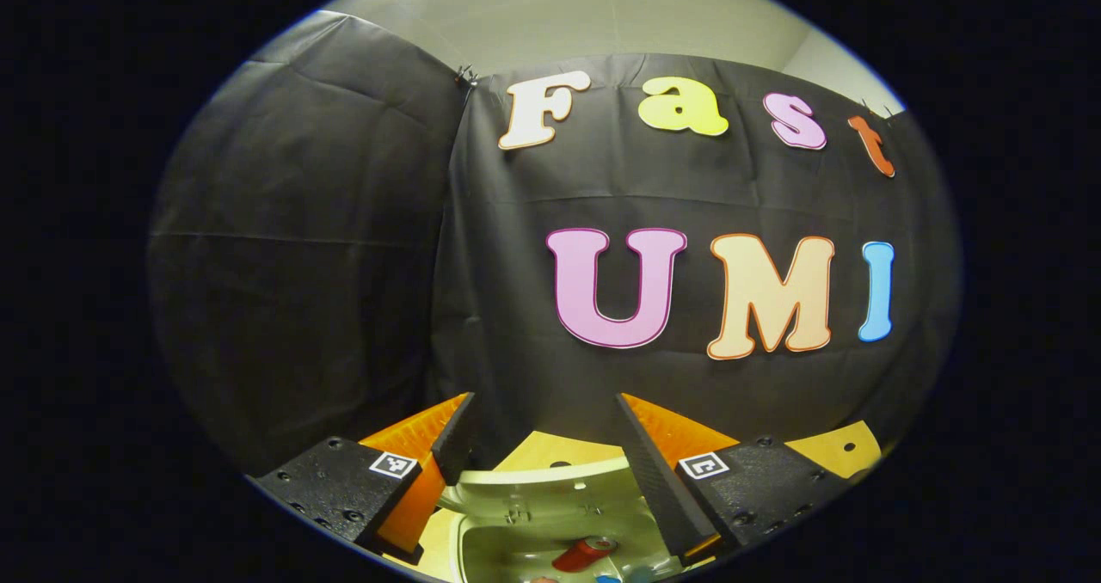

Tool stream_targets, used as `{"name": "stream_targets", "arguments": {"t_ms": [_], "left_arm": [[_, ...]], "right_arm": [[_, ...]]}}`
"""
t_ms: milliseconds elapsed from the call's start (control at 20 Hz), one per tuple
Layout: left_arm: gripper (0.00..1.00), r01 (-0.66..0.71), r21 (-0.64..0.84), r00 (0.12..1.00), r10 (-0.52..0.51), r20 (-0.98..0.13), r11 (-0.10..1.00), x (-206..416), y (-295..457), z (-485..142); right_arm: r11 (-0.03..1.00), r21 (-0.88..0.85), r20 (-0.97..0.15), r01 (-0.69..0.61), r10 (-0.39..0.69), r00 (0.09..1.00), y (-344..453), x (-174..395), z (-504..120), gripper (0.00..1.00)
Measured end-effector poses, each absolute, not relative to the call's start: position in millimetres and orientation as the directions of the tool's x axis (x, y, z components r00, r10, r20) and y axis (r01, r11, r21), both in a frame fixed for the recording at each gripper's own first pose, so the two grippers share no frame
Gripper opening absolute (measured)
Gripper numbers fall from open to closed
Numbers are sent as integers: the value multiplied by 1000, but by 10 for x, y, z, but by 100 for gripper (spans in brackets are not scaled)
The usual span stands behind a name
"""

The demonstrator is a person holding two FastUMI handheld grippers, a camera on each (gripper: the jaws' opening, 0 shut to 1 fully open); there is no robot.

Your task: Press the lid of the desktop garbage bin to open it, pick up the crumpled paper on the desktop and throw it into the bin, then pick up the pop can on the desktop and drop it into the bin, and finally close the garbage bin lid.

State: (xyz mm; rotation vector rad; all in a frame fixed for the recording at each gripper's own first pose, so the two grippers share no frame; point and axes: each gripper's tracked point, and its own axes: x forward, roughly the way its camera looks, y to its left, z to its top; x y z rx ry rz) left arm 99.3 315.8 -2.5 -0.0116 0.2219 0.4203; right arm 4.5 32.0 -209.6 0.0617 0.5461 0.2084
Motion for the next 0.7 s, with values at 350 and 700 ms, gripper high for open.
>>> {"name": "stream_targets", "arguments": {"t_ms": [350,700], "left_arm": [[94,-399,59,895,403,-191,915,526,2858,-247],[92,-379,68,898,384,-214,923,165,2523,-597]], "right_arm": [[961,121,-523,-250,275,806,392,87,-2157,98],[947,121,-537,-299,315,782,537,83,-2196,98]]}}
